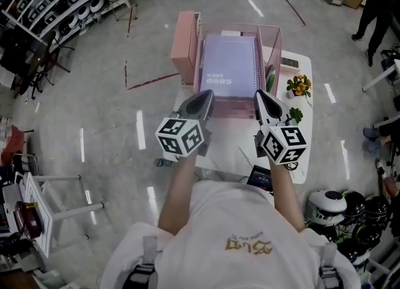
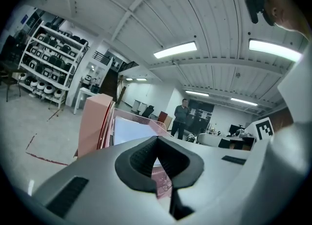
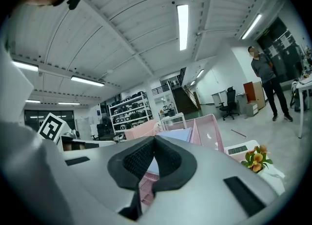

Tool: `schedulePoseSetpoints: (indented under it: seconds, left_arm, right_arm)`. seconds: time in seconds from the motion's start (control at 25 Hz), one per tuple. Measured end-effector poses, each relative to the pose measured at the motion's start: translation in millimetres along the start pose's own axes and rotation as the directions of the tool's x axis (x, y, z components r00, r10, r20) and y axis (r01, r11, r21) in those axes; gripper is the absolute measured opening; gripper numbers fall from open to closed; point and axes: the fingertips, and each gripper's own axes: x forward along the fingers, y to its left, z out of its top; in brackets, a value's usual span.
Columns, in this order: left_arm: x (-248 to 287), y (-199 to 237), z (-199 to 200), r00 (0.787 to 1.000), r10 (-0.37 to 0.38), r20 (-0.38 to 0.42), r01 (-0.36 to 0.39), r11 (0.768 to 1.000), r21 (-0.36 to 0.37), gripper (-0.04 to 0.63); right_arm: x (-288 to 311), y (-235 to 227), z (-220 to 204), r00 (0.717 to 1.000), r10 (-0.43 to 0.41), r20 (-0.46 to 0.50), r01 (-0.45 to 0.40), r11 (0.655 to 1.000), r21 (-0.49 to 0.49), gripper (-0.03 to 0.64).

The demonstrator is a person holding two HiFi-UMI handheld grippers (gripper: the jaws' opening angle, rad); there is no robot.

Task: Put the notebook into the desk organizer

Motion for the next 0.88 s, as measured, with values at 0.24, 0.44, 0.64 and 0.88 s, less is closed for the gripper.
schedulePoseSetpoints:
  seconds: [0.24, 0.44, 0.64, 0.88]
  left_arm:
    - [2.0, -1.7, 1.7, 1.0, -0.01, 0.001, 0.01, 1.0, -0.006, 0.017]
    - [3.9, -0.2, 0.7, 1.0, -0.015, -0.002, 0.015, 1.0, -0.008, 0.017]
    - [3.7, 4.3, 1.2, 1.0, -0.01, -0.003, 0.01, 1.0, -0.011, 0.017]
    - [2.7, 6.6, 1.9, 1.0, -0.01, -0.003, 0.01, 1.0, -0.014, 0.017]
  right_arm:
    - [-0.5, -0.7, 2.1, 1.0, -0.01, 0.0, 0.01, 1.0, -0.017, 0.009]
    - [1.2, -1.4, 0.0, 1.0, -0.009, -0.005, 0.009, 1.0, -0.019, 0.009]
    - [3.5, 0.8, -1.5, 1.0, -0.002, -0.012, 0.002, 1.0, -0.029, 0.009]
    - [4.7, -0.3, -2.8, 1.0, -0.01, -0.015, 0.009, 1.0, -0.022, 0.009]
